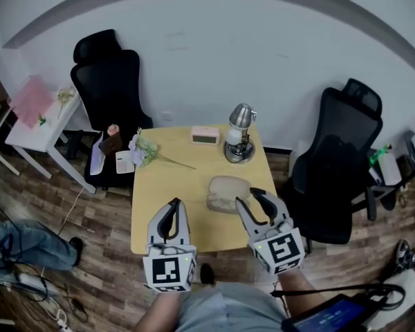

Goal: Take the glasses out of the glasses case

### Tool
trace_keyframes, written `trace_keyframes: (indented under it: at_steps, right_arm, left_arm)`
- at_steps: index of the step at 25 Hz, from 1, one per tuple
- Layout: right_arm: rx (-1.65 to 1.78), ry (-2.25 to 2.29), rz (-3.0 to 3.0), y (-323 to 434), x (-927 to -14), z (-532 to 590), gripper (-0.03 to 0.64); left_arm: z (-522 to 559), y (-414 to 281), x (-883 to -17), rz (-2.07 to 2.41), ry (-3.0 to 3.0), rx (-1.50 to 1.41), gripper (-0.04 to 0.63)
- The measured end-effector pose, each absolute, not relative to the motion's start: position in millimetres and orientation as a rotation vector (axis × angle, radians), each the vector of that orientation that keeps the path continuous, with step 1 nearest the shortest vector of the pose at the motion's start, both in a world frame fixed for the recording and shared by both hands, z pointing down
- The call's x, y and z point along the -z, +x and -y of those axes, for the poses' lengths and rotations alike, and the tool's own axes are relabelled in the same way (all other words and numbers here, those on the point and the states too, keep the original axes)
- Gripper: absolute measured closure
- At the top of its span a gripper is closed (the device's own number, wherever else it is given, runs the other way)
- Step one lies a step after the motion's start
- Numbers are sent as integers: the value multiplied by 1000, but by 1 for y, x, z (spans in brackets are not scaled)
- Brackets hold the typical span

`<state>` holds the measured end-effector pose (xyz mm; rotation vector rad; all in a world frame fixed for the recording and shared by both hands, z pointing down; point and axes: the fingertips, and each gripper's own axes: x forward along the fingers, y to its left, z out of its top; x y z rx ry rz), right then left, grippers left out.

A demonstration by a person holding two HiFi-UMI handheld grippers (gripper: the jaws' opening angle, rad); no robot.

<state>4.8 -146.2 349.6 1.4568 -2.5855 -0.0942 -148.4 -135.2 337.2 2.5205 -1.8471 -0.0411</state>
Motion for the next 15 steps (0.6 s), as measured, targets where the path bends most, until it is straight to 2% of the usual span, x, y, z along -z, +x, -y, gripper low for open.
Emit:
trace_keyframes:
  at_steps: [15]
  right_arm:
    - [98,1424,2552,2,-360,201,456]
  left_arm:
    - [197,-139,-356,1715,2520,-8,589]
